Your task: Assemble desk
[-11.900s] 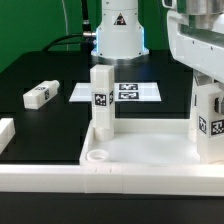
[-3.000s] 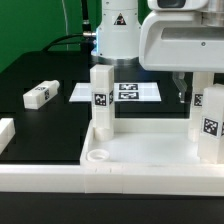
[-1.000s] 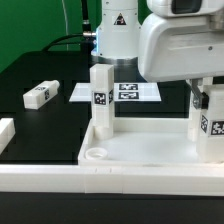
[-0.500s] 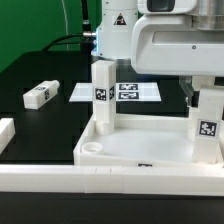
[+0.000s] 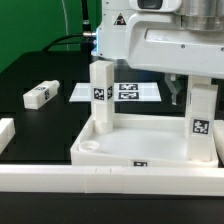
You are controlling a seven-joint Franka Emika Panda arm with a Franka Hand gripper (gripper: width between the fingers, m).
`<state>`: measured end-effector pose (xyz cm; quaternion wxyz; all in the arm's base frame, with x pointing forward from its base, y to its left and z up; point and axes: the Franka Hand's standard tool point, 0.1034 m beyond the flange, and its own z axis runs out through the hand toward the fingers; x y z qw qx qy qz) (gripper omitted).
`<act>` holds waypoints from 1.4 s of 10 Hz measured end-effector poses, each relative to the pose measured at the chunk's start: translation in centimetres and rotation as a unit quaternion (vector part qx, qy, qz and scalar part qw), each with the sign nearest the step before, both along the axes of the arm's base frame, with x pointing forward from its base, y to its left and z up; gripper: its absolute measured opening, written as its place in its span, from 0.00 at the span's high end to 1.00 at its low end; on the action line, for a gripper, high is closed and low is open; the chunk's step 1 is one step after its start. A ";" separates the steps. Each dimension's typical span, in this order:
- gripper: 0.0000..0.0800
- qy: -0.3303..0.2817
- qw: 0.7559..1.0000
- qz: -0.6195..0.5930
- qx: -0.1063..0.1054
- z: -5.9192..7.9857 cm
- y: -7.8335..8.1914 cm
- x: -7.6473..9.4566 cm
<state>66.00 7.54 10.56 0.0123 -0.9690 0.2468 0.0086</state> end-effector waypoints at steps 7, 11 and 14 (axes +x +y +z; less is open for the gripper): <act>0.19 -0.006 0.997 0.073 0.020 7.1 -4.9 -4.7; 0.19 -0.001 0.997 0.077 0.016 6.0 -7.1 -5.1; 0.19 -0.001 0.996 0.083 0.016 6.0 -7.3 -5.2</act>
Offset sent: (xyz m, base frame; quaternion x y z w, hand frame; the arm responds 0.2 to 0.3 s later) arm -0.0498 -0.0042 0.0413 0.0201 -0.0420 -0.0258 0.9986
